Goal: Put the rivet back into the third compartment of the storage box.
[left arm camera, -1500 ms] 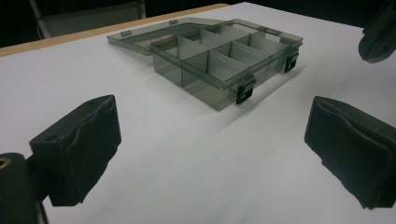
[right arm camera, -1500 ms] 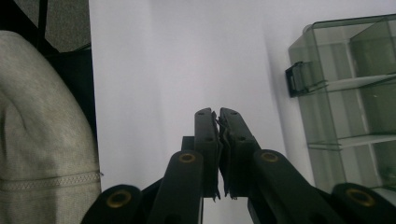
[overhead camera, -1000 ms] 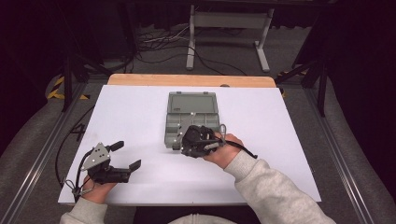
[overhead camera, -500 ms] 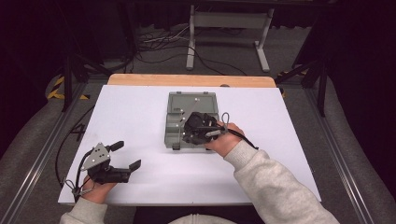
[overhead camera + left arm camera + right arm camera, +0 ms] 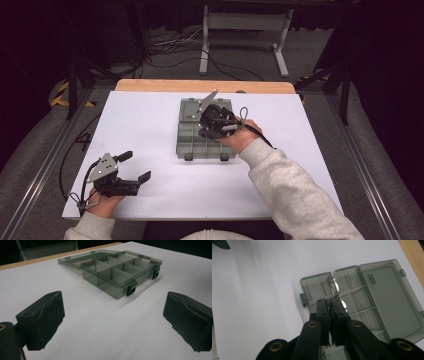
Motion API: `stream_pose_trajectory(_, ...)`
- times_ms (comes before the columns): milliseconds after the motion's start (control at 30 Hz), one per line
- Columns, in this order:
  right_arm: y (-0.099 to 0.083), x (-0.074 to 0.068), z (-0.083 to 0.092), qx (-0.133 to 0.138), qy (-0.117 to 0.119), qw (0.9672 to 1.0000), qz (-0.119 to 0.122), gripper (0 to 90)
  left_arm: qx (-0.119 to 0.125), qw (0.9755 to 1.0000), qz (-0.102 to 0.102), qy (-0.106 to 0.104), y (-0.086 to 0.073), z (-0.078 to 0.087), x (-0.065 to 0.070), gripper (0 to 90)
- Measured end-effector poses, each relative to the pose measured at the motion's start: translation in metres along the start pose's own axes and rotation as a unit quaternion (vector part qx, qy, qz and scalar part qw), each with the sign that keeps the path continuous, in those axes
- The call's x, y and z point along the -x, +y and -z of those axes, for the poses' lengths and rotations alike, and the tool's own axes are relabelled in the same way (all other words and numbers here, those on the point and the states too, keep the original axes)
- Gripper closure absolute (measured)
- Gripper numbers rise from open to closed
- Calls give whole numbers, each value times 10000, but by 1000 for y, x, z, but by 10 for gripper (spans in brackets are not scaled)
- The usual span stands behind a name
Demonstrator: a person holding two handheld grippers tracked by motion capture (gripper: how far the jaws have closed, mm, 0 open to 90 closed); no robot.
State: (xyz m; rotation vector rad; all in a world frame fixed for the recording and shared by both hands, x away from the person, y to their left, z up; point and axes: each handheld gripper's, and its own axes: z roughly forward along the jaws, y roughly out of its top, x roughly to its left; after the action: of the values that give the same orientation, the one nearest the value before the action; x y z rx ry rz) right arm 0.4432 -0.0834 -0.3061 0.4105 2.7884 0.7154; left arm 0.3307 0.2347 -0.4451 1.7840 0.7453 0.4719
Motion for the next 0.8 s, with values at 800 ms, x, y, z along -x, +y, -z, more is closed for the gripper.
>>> stream_pose_trajectory(800, -19, 60, -33, -155, -311, 9965, -765, 862, -9, 10000, 9, 0, 0, 0, 0, 42)
